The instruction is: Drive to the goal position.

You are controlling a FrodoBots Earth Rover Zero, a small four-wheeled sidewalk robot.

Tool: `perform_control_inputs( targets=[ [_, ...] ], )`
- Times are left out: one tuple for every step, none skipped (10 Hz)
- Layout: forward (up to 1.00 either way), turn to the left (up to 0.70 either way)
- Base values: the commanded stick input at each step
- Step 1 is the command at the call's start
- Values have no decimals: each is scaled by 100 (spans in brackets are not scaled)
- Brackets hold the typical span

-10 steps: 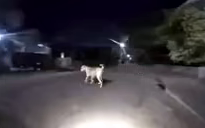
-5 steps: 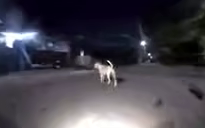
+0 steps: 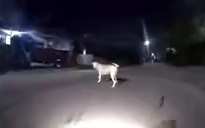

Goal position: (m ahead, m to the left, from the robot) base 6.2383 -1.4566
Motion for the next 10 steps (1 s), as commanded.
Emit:
perform_control_inputs(
  targets=[
    [100, 5],
    [100, 5],
    [100, 5],
    [100, 5],
    [100, 5],
    [100, 5],
    [100, 5],
    [100, 5],
    [100, 5],
    [100, 5]
  ],
)
